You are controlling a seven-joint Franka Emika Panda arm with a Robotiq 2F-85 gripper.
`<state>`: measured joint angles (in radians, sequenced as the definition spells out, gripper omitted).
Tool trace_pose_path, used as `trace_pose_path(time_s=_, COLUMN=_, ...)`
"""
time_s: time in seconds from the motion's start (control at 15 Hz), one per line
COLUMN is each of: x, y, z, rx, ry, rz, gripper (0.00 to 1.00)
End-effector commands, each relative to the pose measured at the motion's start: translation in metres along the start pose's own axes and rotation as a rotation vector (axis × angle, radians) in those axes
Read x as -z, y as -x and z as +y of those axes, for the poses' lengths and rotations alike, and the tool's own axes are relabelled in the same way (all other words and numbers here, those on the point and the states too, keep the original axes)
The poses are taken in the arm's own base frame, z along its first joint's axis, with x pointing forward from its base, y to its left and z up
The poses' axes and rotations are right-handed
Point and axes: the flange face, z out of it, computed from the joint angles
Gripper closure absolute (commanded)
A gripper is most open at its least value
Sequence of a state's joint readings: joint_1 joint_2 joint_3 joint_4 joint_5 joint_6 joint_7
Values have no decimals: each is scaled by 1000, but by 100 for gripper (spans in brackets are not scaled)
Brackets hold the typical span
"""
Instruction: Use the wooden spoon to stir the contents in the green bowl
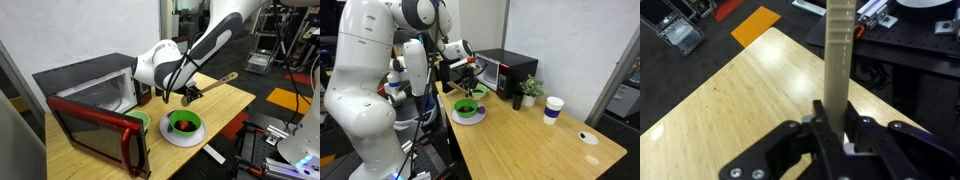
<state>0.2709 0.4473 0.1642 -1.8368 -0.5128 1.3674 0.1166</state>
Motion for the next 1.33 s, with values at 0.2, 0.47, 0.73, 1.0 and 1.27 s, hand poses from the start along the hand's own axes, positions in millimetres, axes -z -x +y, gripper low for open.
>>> trace_pose_path(time_s=0.2, x=2, y=-32, z=-20, rx=131, ry=38, rz=-126, gripper=94)
trace_pose_path(time_s=0.47, x=-1, y=-44, z=-39, rx=177, ry=66, rz=-177, gripper=94)
trace_pose_path(time_s=0.73, x=-6, y=-57, z=-45, rx=226, ry=72, rz=-200, gripper=94)
trace_pose_path(time_s=1.0, x=-10, y=-66, z=-46, rx=267, ry=72, rz=-216, gripper=94)
trace_pose_path(time_s=1.27, x=-18, y=-78, z=-47, rx=320, ry=66, rz=-229, gripper=94)
